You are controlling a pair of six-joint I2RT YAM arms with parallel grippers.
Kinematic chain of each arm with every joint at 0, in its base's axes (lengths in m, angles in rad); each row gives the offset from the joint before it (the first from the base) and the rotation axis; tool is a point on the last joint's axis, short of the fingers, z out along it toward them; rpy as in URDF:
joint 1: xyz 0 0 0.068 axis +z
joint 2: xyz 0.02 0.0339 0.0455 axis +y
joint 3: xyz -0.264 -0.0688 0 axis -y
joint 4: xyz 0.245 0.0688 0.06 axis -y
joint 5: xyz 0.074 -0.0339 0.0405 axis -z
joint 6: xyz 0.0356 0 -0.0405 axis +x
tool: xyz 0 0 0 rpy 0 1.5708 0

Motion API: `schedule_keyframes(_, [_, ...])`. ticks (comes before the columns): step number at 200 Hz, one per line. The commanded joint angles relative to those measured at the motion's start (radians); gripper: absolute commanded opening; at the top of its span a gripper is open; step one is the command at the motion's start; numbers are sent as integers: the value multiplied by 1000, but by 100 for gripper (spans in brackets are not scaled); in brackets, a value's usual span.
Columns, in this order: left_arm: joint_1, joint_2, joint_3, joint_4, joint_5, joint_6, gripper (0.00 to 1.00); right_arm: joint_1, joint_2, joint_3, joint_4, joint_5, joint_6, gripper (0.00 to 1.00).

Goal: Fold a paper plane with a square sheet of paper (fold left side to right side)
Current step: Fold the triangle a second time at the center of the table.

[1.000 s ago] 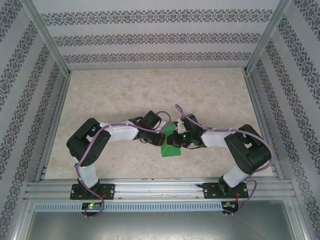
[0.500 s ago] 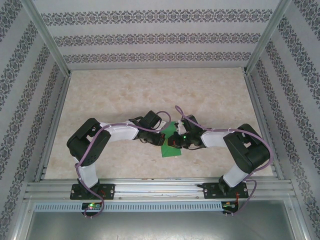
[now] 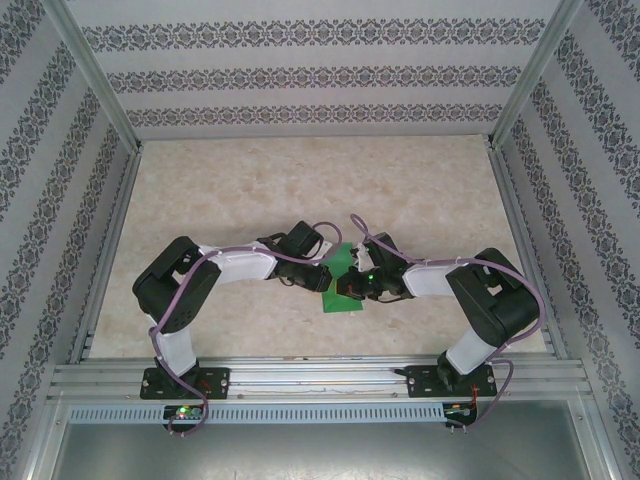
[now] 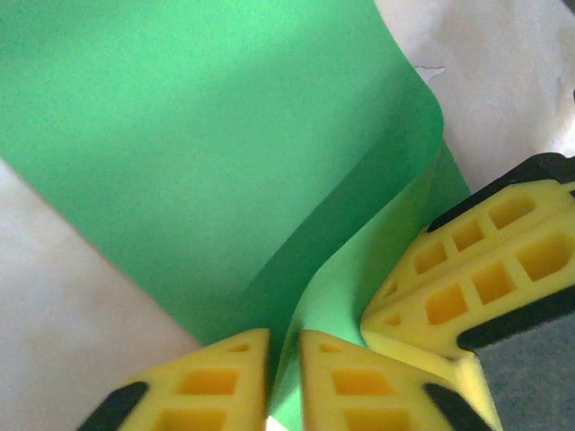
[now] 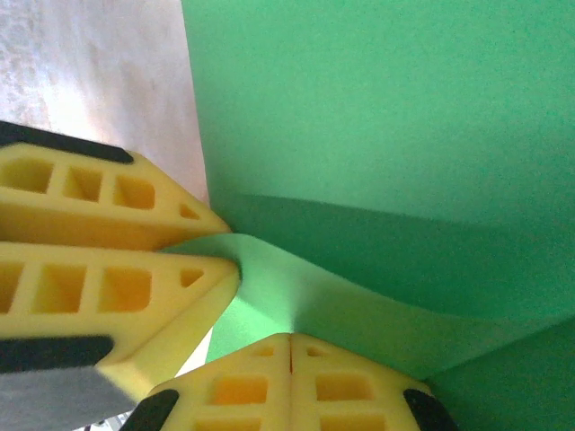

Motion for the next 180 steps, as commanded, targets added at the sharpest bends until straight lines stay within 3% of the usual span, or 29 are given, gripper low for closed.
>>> schedule_keyframes(1, [18, -76, 29, -17, -39, -3, 23, 10, 25, -36, -49, 32, -18, 0])
schedule_keyframes(55, [56, -276, -4, -46, -70, -36, 40, 9, 23, -41, -52, 31, -21, 0])
schedule_keyframes(99, [72, -403, -49, -57, -46, -86, 47, 9, 20, -44, -55, 36, -24, 0])
schedule_keyframes(147, [72, -482, -125, -32, 19, -183, 46, 11, 24, -40, -58, 32, -25, 0])
schedule_keyframes(180, [72, -501, -202, 20, 84, -277, 38, 11, 25, -39, -66, 34, -25, 0])
